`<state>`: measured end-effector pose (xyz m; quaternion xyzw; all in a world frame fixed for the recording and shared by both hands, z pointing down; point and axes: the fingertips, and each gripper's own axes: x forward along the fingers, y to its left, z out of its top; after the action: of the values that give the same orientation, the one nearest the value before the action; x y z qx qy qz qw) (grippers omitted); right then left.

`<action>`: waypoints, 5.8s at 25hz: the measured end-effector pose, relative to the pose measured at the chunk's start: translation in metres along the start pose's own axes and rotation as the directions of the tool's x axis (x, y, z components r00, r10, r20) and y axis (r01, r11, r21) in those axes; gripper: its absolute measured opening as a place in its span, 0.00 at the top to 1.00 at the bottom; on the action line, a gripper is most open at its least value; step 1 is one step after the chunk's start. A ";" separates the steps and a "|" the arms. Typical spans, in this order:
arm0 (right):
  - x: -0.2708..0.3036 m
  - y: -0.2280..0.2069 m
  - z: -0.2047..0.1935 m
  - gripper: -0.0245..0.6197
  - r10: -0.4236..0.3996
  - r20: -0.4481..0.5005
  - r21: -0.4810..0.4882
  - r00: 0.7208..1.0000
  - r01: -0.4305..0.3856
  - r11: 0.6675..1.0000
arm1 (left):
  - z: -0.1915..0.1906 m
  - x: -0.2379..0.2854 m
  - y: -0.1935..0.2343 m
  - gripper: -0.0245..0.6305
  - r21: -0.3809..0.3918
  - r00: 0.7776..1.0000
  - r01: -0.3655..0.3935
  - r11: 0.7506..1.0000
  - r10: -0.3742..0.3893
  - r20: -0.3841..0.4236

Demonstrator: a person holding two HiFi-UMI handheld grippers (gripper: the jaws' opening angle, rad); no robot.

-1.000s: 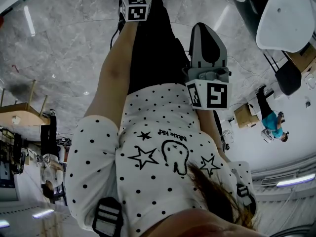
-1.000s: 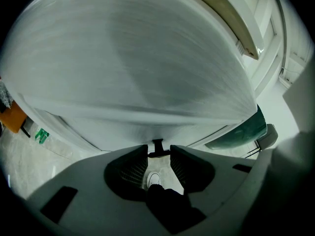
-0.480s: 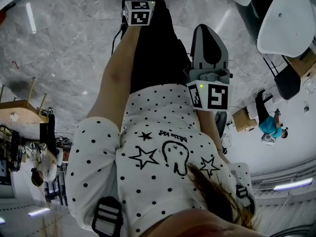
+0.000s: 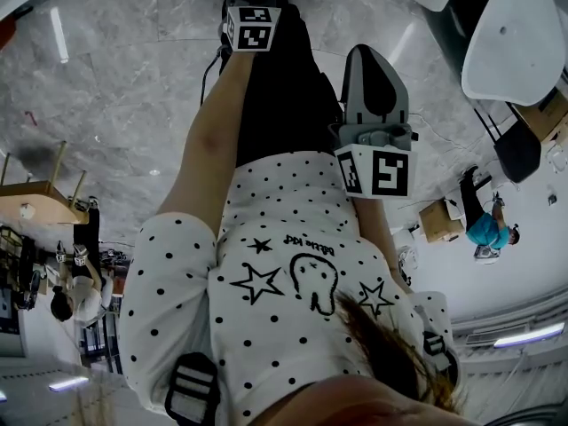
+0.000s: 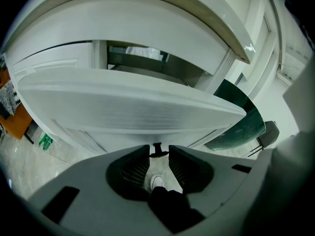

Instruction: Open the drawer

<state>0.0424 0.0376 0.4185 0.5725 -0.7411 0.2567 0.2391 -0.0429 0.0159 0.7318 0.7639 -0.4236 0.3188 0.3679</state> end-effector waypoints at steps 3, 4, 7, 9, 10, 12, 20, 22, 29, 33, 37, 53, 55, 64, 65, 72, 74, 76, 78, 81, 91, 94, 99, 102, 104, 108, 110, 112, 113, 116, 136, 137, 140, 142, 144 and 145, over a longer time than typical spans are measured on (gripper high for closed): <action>-0.001 -0.001 0.002 0.94 -0.001 0.001 0.003 1.000 0.001 1.000 | 0.002 -0.004 -0.002 0.78 0.007 1.000 0.001 1.000 -0.001 0.007; -0.001 -0.001 0.002 0.94 -0.001 0.002 0.004 1.000 0.000 1.000 | 0.003 -0.005 -0.002 0.78 0.008 1.000 0.001 1.000 -0.001 0.012; -0.001 0.000 0.003 0.94 0.003 0.004 0.007 1.000 -0.003 1.000 | 0.005 -0.008 -0.002 0.80 0.008 1.000 0.006 1.000 -0.006 0.023; -0.002 0.001 0.003 0.94 0.003 0.006 0.009 1.000 -0.003 1.000 | 0.006 -0.011 -0.002 0.83 0.006 1.000 0.005 1.000 -0.005 0.027; -0.002 0.000 0.003 0.94 0.002 0.006 0.011 1.000 -0.002 1.000 | 0.007 -0.012 -0.001 0.92 0.003 1.000 -0.002 1.000 0.002 0.030; -0.002 0.000 0.003 0.94 -0.001 0.007 0.013 1.000 0.001 1.000 | 0.009 -0.015 0.004 0.93 -0.001 0.999 -0.015 1.000 0.015 0.034; 0.000 -0.001 0.004 0.94 -0.007 0.014 0.023 1.000 0.007 1.000 | 0.011 -0.017 0.011 0.96 0.021 1.000 -0.015 1.000 0.014 0.024; 0.000 -0.001 0.005 0.94 -0.009 0.017 0.024 1.000 0.009 1.000 | 0.012 -0.017 0.013 0.96 0.022 1.000 -0.015 1.000 0.014 0.026; -0.003 -0.006 0.007 0.94 -0.018 0.029 0.028 0.999 0.017 0.999 | 0.017 -0.020 0.012 0.96 0.021 0.999 -0.016 1.000 0.015 0.038; -0.007 -0.008 0.008 0.94 -0.018 0.038 0.033 0.999 0.017 0.999 | 0.020 -0.027 0.008 0.96 0.014 0.999 -0.017 1.000 0.016 0.046; -0.009 -0.009 0.011 0.94 -0.014 0.049 0.035 0.999 0.012 0.999 | 0.021 -0.034 0.007 0.96 0.021 0.999 -0.021 1.000 0.020 0.045; -0.013 -0.014 0.023 0.94 -0.016 0.085 0.048 0.996 0.012 0.999 | 0.019 -0.046 0.009 0.96 -0.047 0.999 -0.049 0.998 0.048 -0.013; -0.013 -0.016 0.026 0.94 -0.016 0.095 0.049 0.995 0.011 0.999 | 0.020 -0.049 0.006 0.96 -0.059 0.998 -0.057 0.997 0.055 -0.022; -0.016 -0.022 0.034 0.94 -0.024 0.122 0.058 0.992 0.017 0.998 | 0.025 -0.063 0.003 0.96 -0.089 0.997 -0.076 0.993 0.073 -0.036; -0.017 -0.022 0.035 0.94 -0.026 0.125 0.060 0.992 0.018 0.998 | 0.025 -0.065 0.003 0.96 -0.091 0.996 -0.080 0.993 0.077 -0.038; -0.018 -0.025 0.036 0.94 -0.029 0.138 0.066 0.990 0.020 0.998 | 0.030 -0.074 0.006 0.96 -0.102 0.995 -0.092 0.991 0.088 -0.049; -0.024 -0.026 0.039 0.94 -0.030 0.144 0.064 0.989 0.021 0.998 | 0.033 -0.079 0.003 0.96 -0.106 0.995 -0.097 0.990 0.092 -0.048; -0.027 -0.025 0.042 0.94 -0.018 0.143 0.059 0.990 0.009 0.998 | 0.035 -0.084 0.001 0.96 -0.114 0.994 -0.103 0.988 0.098 -0.050; -0.026 -0.020 0.040 0.94 -0.001 0.133 0.053 0.991 -0.006 0.999 | 0.035 -0.086 0.000 0.96 -0.122 0.993 -0.109 0.986 0.103 -0.055; -0.023 -0.016 0.042 0.94 0.018 0.131 0.046 0.991 -0.025 0.999 | 0.037 -0.087 0.000 0.96 -0.132 0.993 -0.115 0.985 0.108 -0.056; -0.025 -0.012 0.048 0.94 0.049 0.143 0.040 0.989 -0.055 0.998 | 0.062 -0.102 -0.008 0.96 -0.094 0.995 -0.100 0.991 0.102 0.015; -0.026 -0.015 0.049 0.94 0.040 0.148 0.037 0.988 -0.046 0.998 | 0.072 -0.107 -0.011 0.96 -0.078 0.995 -0.091 0.993 0.094 0.040; -0.029 -0.021 0.051 0.94 0.023 0.155 0.036 0.988 -0.028 0.999 | 0.097 -0.127 -0.021 0.96 -0.025 0.992 -0.051 0.998 0.054 0.111; -0.035 -0.021 0.054 0.94 0.025 0.161 0.027 0.987 -0.030 0.999 | 0.114 -0.143 -0.033 0.96 0.009 0.987 -0.031 0.999 0.030 0.159; -0.035 -0.021 0.055 0.94 0.029 0.164 0.020 0.986 -0.033 0.999 | 0.122 -0.150 -0.034 0.96 0.009 0.982 -0.026 1.000 0.023 0.186; -0.036 -0.020 0.059 0.94 0.043 0.176 0.003 0.983 -0.044 0.999 | 0.136 -0.167 -0.036 0.96 -0.005 0.973 -0.024 1.000 0.025 0.230; -0.038 -0.019 0.062 0.94 0.050 0.187 -0.003 0.981 -0.050 0.999 | 0.143 -0.174 -0.036 0.96 -0.001 0.968 -0.023 1.000 0.023 0.249; -0.038 -0.018 0.064 0.94 0.052 0.194 -0.009 0.980 -0.051 0.999 | 0.151 -0.178 -0.036 0.96 0.011 0.964 -0.020 1.000 0.016 0.267; -0.038 -0.017 0.065 0.94 0.052 0.197 -0.013 0.979 -0.050 0.999 | 0.155 -0.181 -0.036 0.96 0.014 0.961 -0.018 1.000 0.014 0.277; -0.042 -0.014 0.072 0.94 0.051 0.208 -0.025 0.977 -0.047 0.999 | 0.168 -0.195 -0.038 0.96 0.020 0.951 -0.015 1.000 0.008 0.310; -0.056 -0.025 0.087 0.94 0.018 0.256 -0.060 0.967 -0.003 0.998 | 0.225 -0.245 -0.059 0.96 0.064 0.882 0.006 0.998 -0.035 0.470; -0.057 -0.025 0.088 0.94 0.017 0.259 -0.061 0.966 -0.001 0.998 | 0.228 -0.249 -0.060 0.96 0.066 0.877 0.008 0.998 -0.039 0.480; -0.057 -0.027 0.093 0.94 0.014 0.272 -0.061 0.962 0.003 0.998 | 0.241 -0.263 -0.064 0.96 0.086 0.855 0.008 0.996 -0.051 0.515; -0.057 -0.029 0.097 0.94 0.010 0.282 -0.059 0.959 0.007 0.998 | 0.250 -0.272 -0.067 0.96 0.103 0.841 0.005 0.995 -0.060 0.538; -0.057 -0.030 0.102 0.94 0.007 0.291 -0.060 0.957 0.011 0.998 | 0.256 -0.279 -0.071 0.96 0.118 0.827 0.003 0.993 -0.068 0.558; -0.056 -0.031 0.104 0.94 0.006 0.295 -0.062 0.955 0.013 0.998 | 0.260 -0.283 -0.072 0.96 0.122 0.821 0.003 0.992 -0.072 0.566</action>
<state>0.0790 0.0041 0.3070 0.5978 -0.7753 0.1443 0.1443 -0.0579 -0.0571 0.3486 0.8525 -0.4797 0.0928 0.1860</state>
